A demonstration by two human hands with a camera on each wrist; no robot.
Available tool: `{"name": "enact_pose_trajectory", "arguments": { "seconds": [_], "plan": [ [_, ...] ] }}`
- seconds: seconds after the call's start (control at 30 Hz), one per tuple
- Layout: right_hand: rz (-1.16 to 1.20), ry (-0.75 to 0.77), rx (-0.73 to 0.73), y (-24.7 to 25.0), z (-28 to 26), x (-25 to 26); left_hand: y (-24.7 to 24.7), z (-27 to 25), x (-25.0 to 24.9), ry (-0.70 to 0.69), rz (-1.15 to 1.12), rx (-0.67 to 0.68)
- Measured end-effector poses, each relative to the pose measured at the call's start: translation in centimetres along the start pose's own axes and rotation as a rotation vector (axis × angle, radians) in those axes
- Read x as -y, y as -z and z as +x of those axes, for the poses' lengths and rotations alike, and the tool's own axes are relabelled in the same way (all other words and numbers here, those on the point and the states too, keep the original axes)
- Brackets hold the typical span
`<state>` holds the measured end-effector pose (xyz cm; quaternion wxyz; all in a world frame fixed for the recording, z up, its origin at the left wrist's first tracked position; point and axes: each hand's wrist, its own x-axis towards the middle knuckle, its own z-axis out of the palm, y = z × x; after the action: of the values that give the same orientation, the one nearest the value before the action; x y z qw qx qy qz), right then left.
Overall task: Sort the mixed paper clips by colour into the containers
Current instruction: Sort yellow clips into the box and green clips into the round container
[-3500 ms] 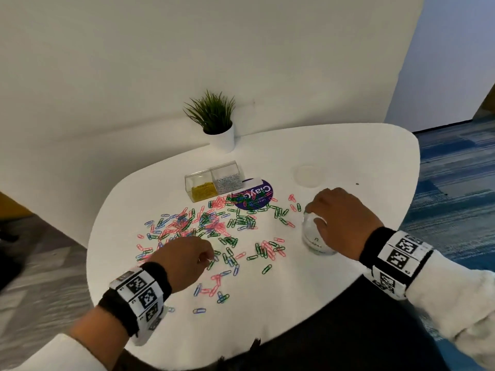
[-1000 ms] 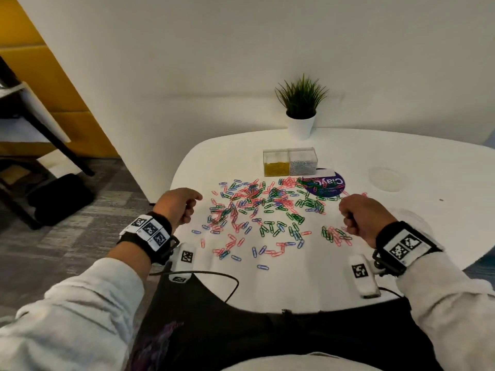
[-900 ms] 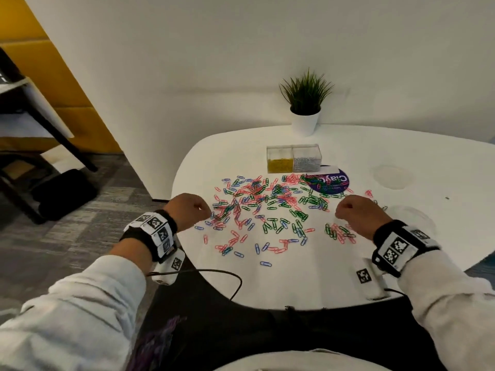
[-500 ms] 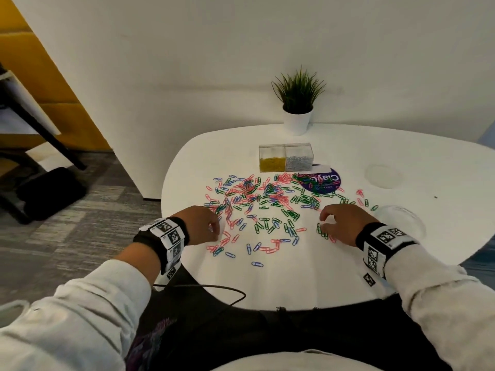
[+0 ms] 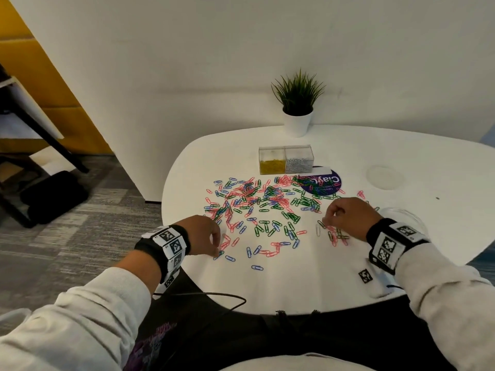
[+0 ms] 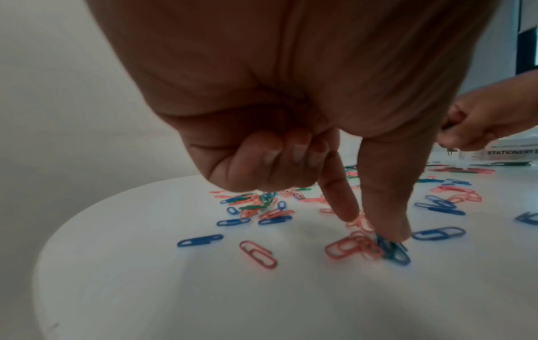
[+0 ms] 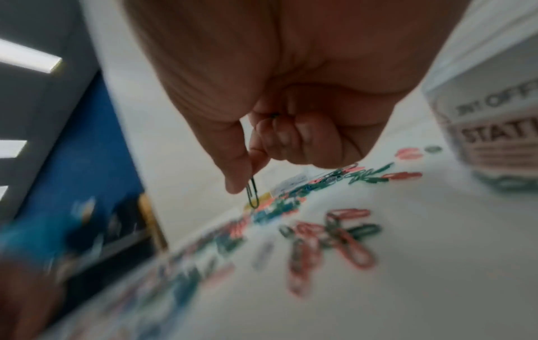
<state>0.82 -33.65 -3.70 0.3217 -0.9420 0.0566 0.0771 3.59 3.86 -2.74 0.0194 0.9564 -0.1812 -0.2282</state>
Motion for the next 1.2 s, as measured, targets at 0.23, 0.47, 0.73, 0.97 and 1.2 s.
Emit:
{"name": "enact_pose_trajectory", "arguments": {
  "seconds": [0.23,0.47,0.73,0.97,1.2],
  "plan": [
    [0.990,-0.291,-0.003,1.8,0.1,-0.2,-0.2,0.3,1.7,0.032,0.020,-0.007],
    [-0.311,-0.004,0.139,-0.7,0.4,-1.2,-0.1,0.1,2.9,0.061,-0.080,-0.114],
    [-0.357,-0.018,0.137,-0.3,-0.1,-1.9,-0.5,0.5,1.7,0.045,-0.040,-0.077],
    [-0.385,0.007,0.108,-0.3,-0.2,-2.3,-0.7,0.7,2.0,0.061,0.019,-0.014],
    [-0.464,0.041,0.130,-1.6,-0.2,-1.9,-0.2,0.5,3.5,0.104,-0.097,-0.142]
  ]
}}
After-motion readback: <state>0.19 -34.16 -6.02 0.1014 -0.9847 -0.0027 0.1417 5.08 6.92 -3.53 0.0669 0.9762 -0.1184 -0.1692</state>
